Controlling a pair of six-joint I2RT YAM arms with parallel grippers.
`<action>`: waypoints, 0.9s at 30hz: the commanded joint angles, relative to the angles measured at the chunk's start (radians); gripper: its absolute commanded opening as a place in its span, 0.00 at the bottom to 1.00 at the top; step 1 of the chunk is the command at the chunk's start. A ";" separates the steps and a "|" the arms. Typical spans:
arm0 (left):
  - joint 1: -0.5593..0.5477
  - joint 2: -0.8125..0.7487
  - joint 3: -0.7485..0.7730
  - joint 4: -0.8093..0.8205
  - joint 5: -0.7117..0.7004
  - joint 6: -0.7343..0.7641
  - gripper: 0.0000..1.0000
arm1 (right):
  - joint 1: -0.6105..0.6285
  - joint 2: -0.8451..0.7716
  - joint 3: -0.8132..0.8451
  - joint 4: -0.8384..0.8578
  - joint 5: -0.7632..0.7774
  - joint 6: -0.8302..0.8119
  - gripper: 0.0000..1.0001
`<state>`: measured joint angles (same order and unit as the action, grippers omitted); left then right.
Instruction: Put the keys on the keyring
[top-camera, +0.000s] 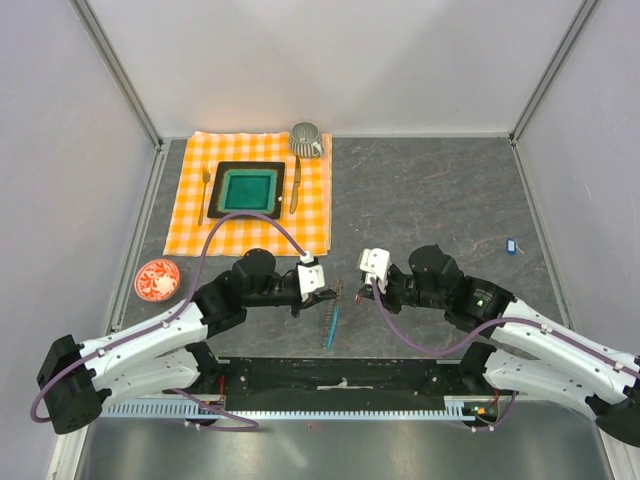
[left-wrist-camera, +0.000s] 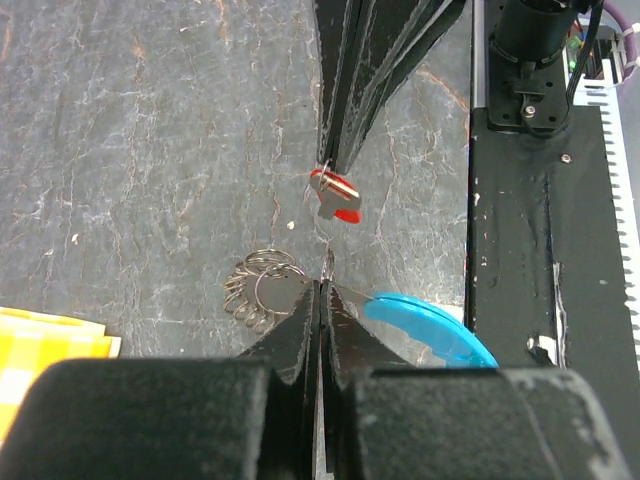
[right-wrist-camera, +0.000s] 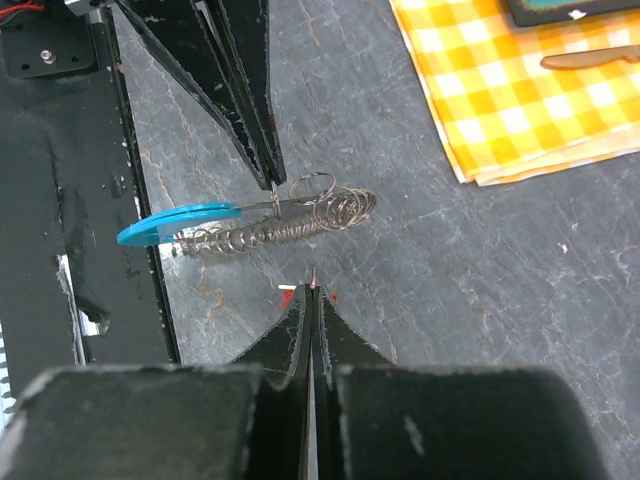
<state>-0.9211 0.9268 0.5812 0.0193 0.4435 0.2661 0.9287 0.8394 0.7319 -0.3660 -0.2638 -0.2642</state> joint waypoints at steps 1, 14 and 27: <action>-0.012 0.007 -0.004 0.107 -0.017 -0.001 0.02 | 0.012 0.021 -0.015 0.050 0.005 0.023 0.00; -0.019 0.035 0.006 0.116 -0.022 -0.001 0.02 | 0.025 0.024 -0.022 0.085 -0.029 0.022 0.00; -0.025 0.041 0.011 0.116 -0.012 -0.002 0.02 | 0.033 0.055 -0.020 0.108 -0.038 0.013 0.00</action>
<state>-0.9382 0.9642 0.5755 0.0647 0.4210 0.2665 0.9539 0.8925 0.7105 -0.3000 -0.2832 -0.2539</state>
